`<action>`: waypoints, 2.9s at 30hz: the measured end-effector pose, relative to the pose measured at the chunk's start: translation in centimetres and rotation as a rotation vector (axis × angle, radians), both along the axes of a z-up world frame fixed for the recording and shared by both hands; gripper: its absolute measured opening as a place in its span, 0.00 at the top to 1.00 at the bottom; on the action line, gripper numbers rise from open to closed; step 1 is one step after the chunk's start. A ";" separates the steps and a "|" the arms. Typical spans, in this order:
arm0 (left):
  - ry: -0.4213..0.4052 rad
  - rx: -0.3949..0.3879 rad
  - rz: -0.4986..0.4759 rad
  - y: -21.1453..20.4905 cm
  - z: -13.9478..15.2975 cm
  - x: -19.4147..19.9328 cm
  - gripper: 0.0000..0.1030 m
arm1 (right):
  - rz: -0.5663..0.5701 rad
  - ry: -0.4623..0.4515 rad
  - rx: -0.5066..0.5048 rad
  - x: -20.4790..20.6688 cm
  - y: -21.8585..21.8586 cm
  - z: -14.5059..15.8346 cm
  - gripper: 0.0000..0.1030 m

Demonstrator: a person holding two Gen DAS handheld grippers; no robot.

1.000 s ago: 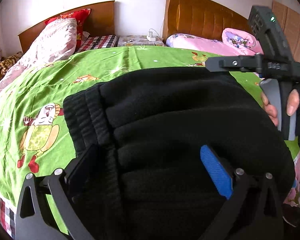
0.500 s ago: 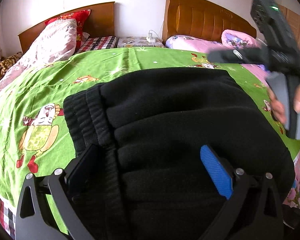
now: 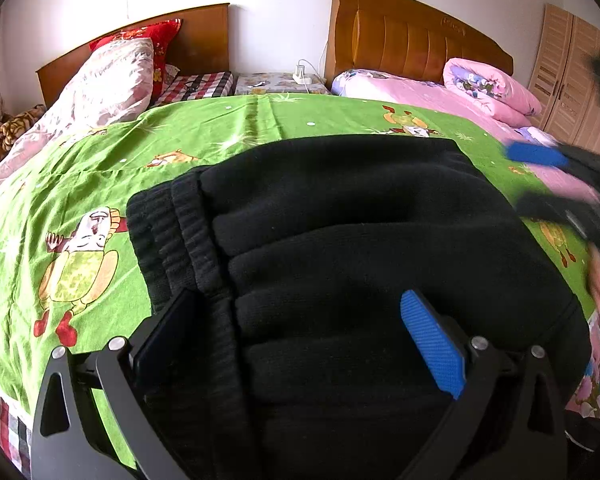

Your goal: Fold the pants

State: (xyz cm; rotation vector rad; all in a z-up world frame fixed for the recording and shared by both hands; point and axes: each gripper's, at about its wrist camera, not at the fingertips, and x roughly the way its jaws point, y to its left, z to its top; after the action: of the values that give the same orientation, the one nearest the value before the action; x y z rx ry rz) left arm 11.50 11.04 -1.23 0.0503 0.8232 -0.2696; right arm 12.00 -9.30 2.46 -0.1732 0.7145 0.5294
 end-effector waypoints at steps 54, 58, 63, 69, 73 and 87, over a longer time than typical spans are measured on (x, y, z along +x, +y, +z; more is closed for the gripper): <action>-0.410 0.043 0.219 -4.9 2.8 -15.6 0.01 | -0.269 -0.278 0.208 -17.9 -6.6 -3.6 0.04; -0.408 0.047 0.217 -4.9 2.7 -15.6 0.01 | -0.271 -0.276 0.207 -17.9 -6.7 -3.6 0.04; -0.406 0.055 0.209 -5.1 2.6 -15.5 0.01 | -0.273 -0.274 0.208 -17.9 -6.7 -3.6 0.04; -0.402 0.059 0.208 -5.1 2.5 -15.5 0.01 | -0.275 -0.271 0.209 -17.9 -6.7 -3.5 0.04; -0.394 0.068 0.201 -5.1 2.4 -15.3 0.01 | -0.277 -0.270 0.211 -18.0 -6.7 -3.5 0.04; -0.406 0.095 0.200 -5.3 2.5 -15.1 0.01 | -0.283 -0.263 0.218 -18.0 -6.8 -3.6 0.04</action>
State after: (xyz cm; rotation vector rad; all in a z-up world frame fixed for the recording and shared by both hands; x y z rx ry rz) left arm -3.64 5.77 1.22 0.1073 0.4324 -0.0268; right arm -6.01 -16.09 -1.10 0.0622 0.4113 0.3030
